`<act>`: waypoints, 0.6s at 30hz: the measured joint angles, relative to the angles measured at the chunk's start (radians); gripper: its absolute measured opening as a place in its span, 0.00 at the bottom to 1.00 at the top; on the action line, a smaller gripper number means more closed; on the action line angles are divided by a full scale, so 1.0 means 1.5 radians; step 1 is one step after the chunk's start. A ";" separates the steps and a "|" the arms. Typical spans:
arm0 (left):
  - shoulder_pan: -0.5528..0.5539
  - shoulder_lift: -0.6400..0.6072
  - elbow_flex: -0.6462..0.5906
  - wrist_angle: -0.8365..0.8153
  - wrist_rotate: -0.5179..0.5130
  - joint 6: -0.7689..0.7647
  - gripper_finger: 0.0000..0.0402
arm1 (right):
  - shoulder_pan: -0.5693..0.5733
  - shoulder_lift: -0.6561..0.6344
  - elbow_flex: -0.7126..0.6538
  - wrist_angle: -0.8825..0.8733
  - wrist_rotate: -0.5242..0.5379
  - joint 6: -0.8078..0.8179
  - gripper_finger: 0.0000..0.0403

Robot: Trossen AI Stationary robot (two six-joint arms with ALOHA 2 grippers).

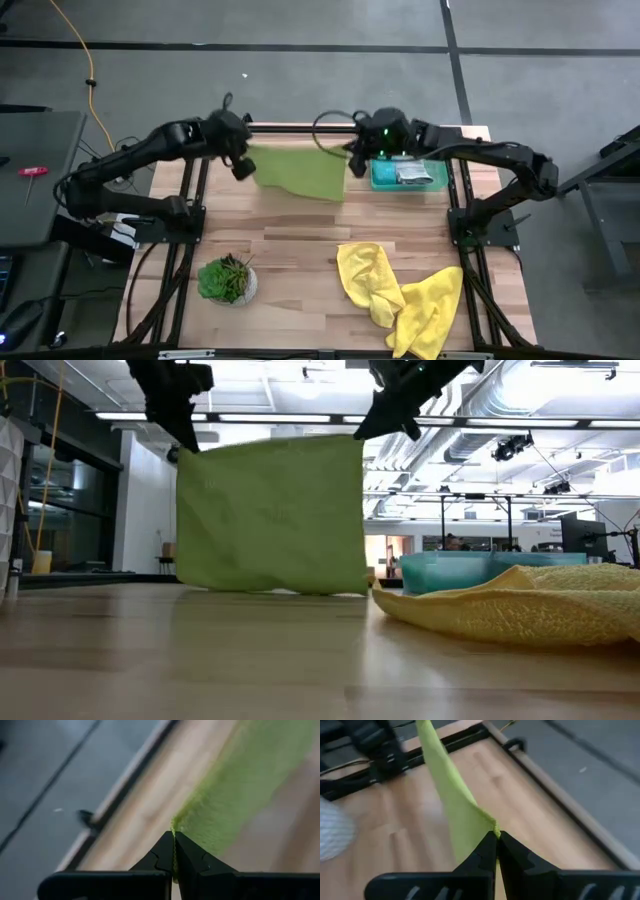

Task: Fold microfiber towels
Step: Fold the green towel

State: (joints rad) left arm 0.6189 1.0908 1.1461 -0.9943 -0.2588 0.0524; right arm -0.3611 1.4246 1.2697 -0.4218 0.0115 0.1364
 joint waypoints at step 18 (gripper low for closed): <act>0.141 0.009 0.016 0.047 0.010 0.133 0.00 | -0.039 0.001 0.004 -0.006 0.040 -0.076 0.00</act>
State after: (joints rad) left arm 0.8303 1.1039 1.1701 -0.9242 -0.2440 0.2513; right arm -0.4196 1.4265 1.2758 -0.4305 0.0721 0.0220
